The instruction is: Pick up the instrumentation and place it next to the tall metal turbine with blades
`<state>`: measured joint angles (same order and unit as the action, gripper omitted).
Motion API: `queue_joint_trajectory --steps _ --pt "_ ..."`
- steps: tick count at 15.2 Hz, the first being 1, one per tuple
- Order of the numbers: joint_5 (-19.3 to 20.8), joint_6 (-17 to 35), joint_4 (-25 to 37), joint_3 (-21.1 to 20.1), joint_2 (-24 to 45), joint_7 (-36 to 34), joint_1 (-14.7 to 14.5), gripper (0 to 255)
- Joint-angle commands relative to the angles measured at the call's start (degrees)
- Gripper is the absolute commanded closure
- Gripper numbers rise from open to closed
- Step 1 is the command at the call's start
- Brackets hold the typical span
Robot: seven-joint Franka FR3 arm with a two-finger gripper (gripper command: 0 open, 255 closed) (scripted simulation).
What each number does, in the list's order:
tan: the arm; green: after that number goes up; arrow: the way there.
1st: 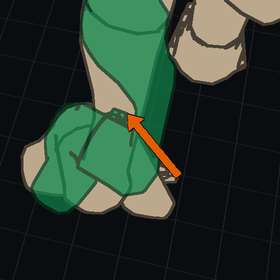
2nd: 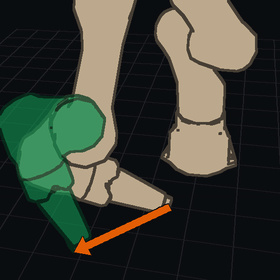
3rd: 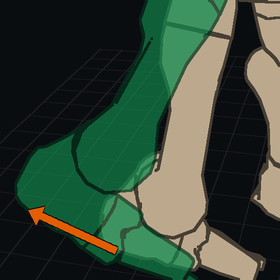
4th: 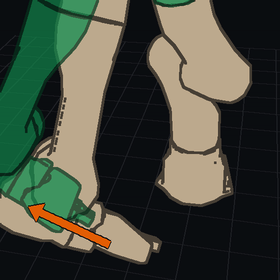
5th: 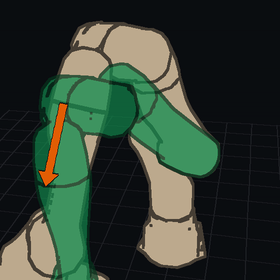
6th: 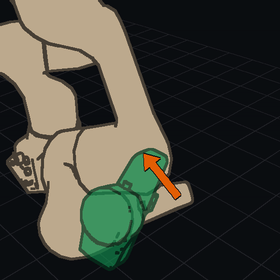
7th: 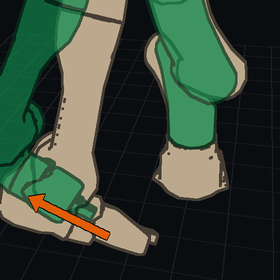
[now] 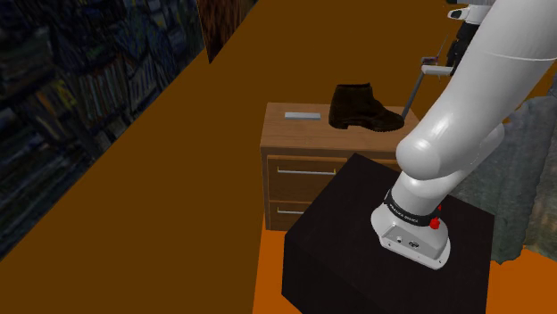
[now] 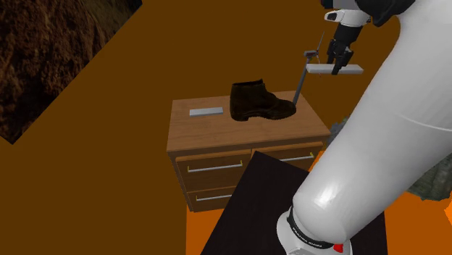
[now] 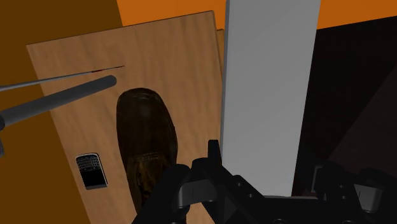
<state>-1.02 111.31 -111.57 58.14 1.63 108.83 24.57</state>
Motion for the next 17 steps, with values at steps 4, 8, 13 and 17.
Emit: queue_joint_trajectory --steps 4,8,13,17 --pt "-1.56 3.69 -2.81 0.08 1.62 1.15 0.36 255" --pt "-3.36 6.56 -4.75 -0.02 3.44 2.43 0.8 255" --pt "-6.1 10.01 -6.87 -0.52 6.09 4.34 1.65 255" --pt "-8.61 12.66 -8.31 -1.27 8.43 6.07 2.57 255"
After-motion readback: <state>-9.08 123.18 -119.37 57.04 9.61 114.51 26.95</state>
